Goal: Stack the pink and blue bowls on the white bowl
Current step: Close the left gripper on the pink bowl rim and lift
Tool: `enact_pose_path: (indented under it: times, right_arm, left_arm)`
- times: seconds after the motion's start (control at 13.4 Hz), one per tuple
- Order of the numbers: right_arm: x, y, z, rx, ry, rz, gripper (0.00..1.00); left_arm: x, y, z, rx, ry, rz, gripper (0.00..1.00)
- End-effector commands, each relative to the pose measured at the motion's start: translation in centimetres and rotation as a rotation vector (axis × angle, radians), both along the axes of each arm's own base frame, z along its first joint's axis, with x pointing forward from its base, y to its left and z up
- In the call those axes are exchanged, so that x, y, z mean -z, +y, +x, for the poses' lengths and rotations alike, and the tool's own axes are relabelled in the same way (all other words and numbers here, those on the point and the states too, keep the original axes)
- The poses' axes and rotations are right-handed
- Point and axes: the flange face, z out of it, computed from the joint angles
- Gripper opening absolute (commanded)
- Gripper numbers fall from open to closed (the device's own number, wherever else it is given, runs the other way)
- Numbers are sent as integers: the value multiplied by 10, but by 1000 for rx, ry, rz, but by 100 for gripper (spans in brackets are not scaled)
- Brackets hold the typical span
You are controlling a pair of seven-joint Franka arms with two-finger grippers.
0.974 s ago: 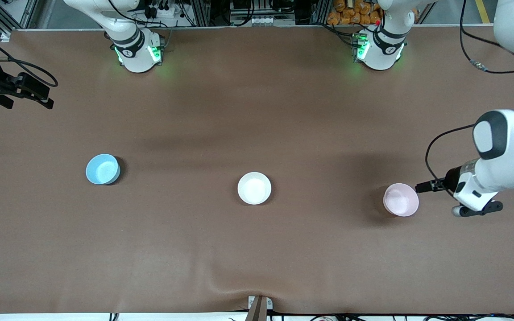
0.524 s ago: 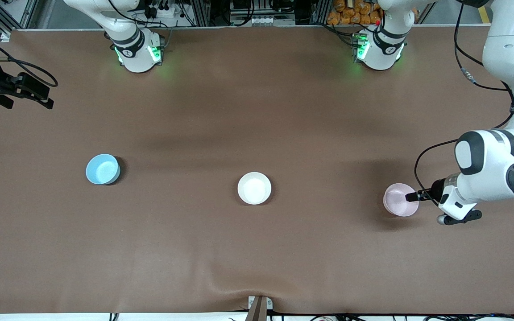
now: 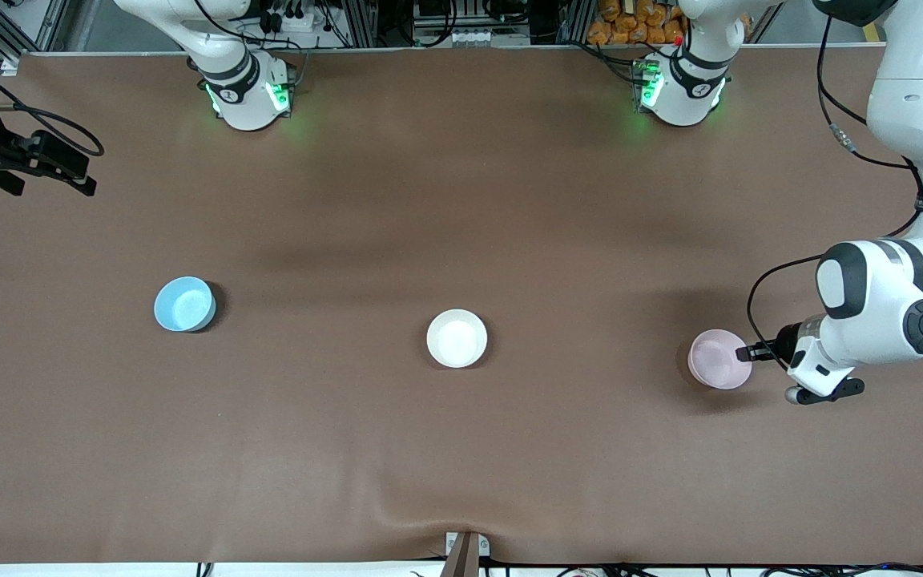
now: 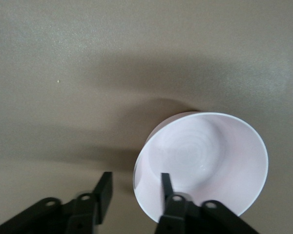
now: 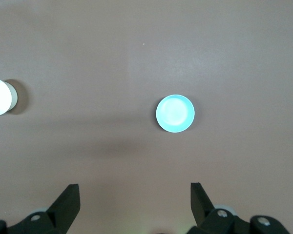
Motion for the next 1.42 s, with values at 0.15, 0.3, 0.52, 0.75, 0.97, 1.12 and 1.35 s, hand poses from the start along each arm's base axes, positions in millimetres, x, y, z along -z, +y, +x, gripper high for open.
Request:
enact_pose_path:
  times: [0.15, 0.3, 0.52, 0.75, 0.97, 1.12, 1.35]
  right_arm:
    - [-3, -4, 1, 2, 5, 20, 100]
    - [-2, -3, 1, -1, 6, 19, 100]
    - [-2, -3, 2, -1, 5, 20, 100]
    - [-2, -6, 1, 4, 6, 20, 100]
    - [-3, -5, 1, 2, 5, 20, 100]
    - [-2, -5, 1, 3, 9, 21, 100]
    - [-2, -5, 0, 4, 12, 24, 100]
  left_arm:
    - [17, 2, 8, 0, -49, -1, 37]
    - [22, 1, 10, -1, -61, -3, 19]
    - [20, 3, 9, -12, -63, -7, 0]
    - [7, -2, 12, 43, -81, -2, 0]
    - [-15, -12, 13, 87, -91, -14, 0]
    - [-35, -34, 12, 120, -89, -31, 0]
    - [-75, -85, 9, 159, -81, -72, 0]
